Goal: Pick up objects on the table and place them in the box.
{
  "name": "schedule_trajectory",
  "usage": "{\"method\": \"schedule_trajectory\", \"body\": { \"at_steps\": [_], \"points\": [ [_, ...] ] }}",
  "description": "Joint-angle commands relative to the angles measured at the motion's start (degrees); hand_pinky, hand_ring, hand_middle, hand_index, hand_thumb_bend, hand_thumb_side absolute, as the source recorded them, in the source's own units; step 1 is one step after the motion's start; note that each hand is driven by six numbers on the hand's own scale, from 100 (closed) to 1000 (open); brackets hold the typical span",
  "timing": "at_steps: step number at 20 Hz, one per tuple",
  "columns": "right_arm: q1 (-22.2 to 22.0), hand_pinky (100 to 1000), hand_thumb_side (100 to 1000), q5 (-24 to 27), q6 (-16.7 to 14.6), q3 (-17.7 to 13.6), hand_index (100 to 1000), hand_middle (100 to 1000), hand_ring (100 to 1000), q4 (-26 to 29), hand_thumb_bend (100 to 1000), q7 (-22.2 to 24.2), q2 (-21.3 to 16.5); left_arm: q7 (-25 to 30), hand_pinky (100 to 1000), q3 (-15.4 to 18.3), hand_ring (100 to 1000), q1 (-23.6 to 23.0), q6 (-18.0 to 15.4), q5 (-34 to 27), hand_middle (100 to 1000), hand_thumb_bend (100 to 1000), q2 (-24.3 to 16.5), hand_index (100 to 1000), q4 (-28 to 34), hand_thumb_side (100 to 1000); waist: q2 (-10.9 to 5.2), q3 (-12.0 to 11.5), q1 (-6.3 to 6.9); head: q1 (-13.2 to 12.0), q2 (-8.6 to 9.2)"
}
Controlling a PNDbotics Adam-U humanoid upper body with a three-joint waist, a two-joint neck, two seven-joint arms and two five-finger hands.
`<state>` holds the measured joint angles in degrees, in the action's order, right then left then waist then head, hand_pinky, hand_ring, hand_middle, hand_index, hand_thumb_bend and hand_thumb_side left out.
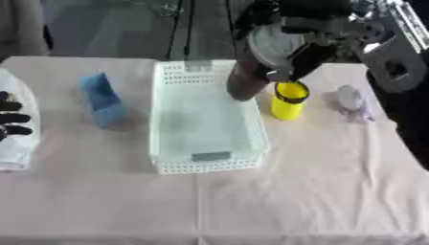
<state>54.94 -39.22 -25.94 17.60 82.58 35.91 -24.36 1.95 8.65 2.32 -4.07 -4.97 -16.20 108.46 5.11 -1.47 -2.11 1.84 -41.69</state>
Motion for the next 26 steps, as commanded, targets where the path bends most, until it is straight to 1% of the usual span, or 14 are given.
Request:
{"method": "schedule_trajectory", "body": {
  "at_steps": [1,3,6,11,15,16,17,18,19,20,21,22,23,26],
  "points": [
    [1.3,306,100,1.1,-1.3,0.8,778,858,569,0.3,143,0.0,-0.1,0.2,593,0.1,640,0.3,-0.1,-0.1,649,246,-1.8,806,0.6,972,-0.83,-0.1,0.17,0.3,-0.33],
    [1.1,305,100,2.1,-2.0,2.4,779,852,567,0.6,123,1.1,0.2,0.2,593,0.1,640,0.3,-0.1,-0.1,649,246,-1.8,806,0.6,972,-0.83,-0.1,0.11,0.3,-0.28],
    [0.7,310,100,4.8,-2.5,5.4,779,845,555,0.4,105,4.7,0.1,0.3,593,0.0,640,0.3,-0.1,-0.1,649,246,-1.9,806,0.6,972,-0.85,-0.1,-0.07,0.4,-0.21],
    [-0.8,323,100,7.4,-2.5,7.9,794,839,572,0.1,100,9.4,-1.0,0.3,594,0.1,639,0.3,-0.1,-0.1,648,247,-2.0,807,0.6,972,-0.77,0.0,-0.2,0.1,-0.02],
    [-1.7,557,100,7.9,-2.8,8.7,823,825,694,0.3,151,11.8,-1.1,0.4,594,0.1,639,0.3,-0.1,-0.1,648,246,-1.9,807,0.6,973,-0.77,0.1,-0.14,0.1,0.09],
    [-1.8,557,100,7.8,-2.9,8.8,823,825,694,0.3,151,12.1,-1.1,0.4,594,0.0,639,0.3,-0.1,-0.1,648,246,-1.9,807,0.6,973,-0.77,0.2,-0.11,0.1,0.13],
    [-1.9,602,115,7.7,-3.0,8.8,829,833,720,0.4,169,12.3,-1.1,0.4,594,0.0,639,0.3,-0.1,-0.1,648,246,-1.9,807,0.6,972,-0.77,0.2,-0.09,0.1,0.15],
    [-2.0,678,280,7.7,-3.2,8.9,847,855,762,0.4,203,12.5,-1.1,0.4,594,0.1,639,0.3,-0.1,-0.2,648,246,-1.9,807,0.7,973,-0.78,0.2,-0.07,0.1,0.15],
    [-2.1,702,353,7.7,-3.4,8.9,855,865,778,0.4,224,12.6,-1.1,0.4,594,0.1,639,0.3,-0.2,-0.2,648,246,-1.9,807,0.7,973,-0.78,0.2,-0.06,0.1,0.15],
    [-2.1,702,353,7.7,-3.5,8.9,855,865,778,0.5,224,12.7,-1.1,0.4,594,0.1,639,0.3,-0.2,-0.2,648,246,-1.9,807,0.7,973,-0.79,0.2,-0.06,0.1,0.15],
    [-2.1,982,772,7.8,-3.6,8.9,942,973,949,0.5,460,12.8,-1.1,0.4,594,0.1,639,0.3,-0.2,-0.2,648,246,-1.9,807,0.7,973,-0.79,0.3,-0.05,0.1,0.15],
    [-2.2,1000,803,7.7,-3.6,9.0,961,998,983,0.5,487,13.3,-1.1,0.4,594,0.1,639,0.3,-0.2,-0.2,648,246,-1.9,807,0.6,973,-0.8,0.2,-0.05,0.1,0.15],
    [-2.2,1000,803,7.6,-3.6,9.0,961,998,983,0.5,487,13.8,-1.1,0.5,594,0.1,639,0.2,-0.2,-0.2,648,246,-1.9,807,0.6,973,-0.8,0.2,-0.05,0.1,0.16],
    [-2.2,1000,856,7.8,-2.9,8.9,990,1000,1000,0.4,511,15.1,-1.2,0.5,594,0.1,639,0.2,-0.2,-0.2,648,246,-1.9,807,0.6,974,-0.8,0.2,-0.08,0.1,0.11]
  ]
}}
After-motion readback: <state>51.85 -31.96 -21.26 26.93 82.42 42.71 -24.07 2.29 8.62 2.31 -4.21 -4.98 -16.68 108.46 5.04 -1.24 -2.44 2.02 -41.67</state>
